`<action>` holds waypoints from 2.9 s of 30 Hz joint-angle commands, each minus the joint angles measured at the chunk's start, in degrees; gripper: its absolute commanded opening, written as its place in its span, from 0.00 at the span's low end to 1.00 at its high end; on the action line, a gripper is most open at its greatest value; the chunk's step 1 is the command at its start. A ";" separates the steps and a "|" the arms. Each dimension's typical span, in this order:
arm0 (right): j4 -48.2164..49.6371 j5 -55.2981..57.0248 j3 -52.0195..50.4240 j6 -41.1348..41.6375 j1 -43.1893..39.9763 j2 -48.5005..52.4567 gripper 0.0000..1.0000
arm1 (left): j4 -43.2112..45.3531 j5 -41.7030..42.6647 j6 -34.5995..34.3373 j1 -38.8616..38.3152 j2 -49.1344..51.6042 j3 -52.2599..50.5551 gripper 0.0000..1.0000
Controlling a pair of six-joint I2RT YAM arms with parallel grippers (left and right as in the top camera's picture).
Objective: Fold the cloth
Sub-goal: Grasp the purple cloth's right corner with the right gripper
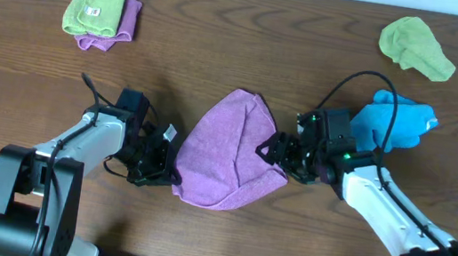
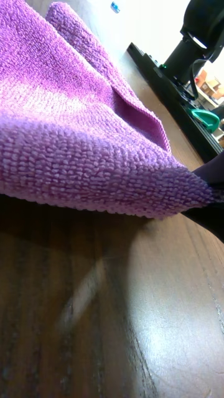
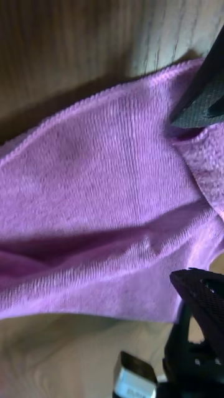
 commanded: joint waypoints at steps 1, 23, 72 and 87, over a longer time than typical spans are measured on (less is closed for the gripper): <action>-0.17 3.28 0.39 -0.70 1.07 0.59 0.73 | -0.17 -0.42 1.18 0.31 -0.66 0.92 0.06; -5.55 -5.31 0.50 -2.80 3.28 3.82 0.54 | -0.15 -0.46 1.18 0.31 -0.66 0.92 0.06; -17.57 3.19 -2.38 31.39 -0.20 -2.82 0.67 | -0.46 -0.39 1.20 0.31 -0.66 0.92 0.06; -15.17 2.16 -2.38 32.37 -0.07 0.68 0.42 | -0.46 -0.39 1.20 0.31 -0.66 0.92 0.06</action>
